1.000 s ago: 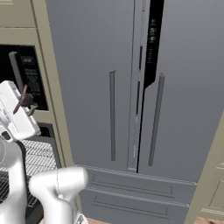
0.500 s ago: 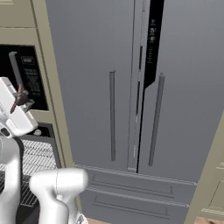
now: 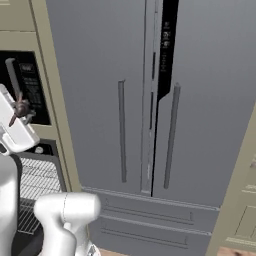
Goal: Take the fish from the oven and place it on the plate on the counter.
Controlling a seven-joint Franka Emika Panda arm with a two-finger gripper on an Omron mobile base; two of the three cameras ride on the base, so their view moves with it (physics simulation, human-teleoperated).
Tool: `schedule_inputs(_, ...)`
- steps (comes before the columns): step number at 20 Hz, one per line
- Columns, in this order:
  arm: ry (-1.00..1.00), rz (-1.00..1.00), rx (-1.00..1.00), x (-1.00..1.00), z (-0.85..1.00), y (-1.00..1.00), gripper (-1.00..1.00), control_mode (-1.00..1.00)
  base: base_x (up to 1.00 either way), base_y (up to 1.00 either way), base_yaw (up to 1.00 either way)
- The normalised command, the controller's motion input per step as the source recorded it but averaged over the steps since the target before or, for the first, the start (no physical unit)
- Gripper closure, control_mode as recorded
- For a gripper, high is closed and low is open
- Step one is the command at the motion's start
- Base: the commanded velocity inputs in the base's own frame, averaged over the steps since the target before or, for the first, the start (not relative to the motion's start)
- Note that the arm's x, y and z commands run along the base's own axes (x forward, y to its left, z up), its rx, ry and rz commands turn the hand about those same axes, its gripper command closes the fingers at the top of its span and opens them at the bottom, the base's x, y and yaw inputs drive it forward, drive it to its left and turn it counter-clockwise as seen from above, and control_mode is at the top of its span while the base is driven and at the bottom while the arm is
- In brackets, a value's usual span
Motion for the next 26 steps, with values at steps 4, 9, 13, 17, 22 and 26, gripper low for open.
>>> schedule_inputs(4,0.00,0.00,0.00,0.00,0.00,0.00,1.00,1.00,-0.49,-1.00,0.03)
schedule_inputs(9,0.00,0.00,0.00,0.00,0.00,0.00,1.00,1.00,-0.56,-1.00,0.00)
schedule_inputs(13,0.00,0.00,0.00,0.00,0.00,0.00,1.00,1.00,-0.41,-1.00,0.02)
schedule_inputs(17,0.00,0.00,0.00,0.00,0.00,0.00,1.00,1.00,-0.01,-1.00,0.10)
schedule_inputs(22,0.00,0.00,0.00,0.00,0.00,0.00,1.00,1.00,0.18,-1.00,0.15)
schedule_inputs(26,0.00,0.00,0.00,0.00,0.00,0.00,1.00,1.00,0.21,-1.00,0.16)
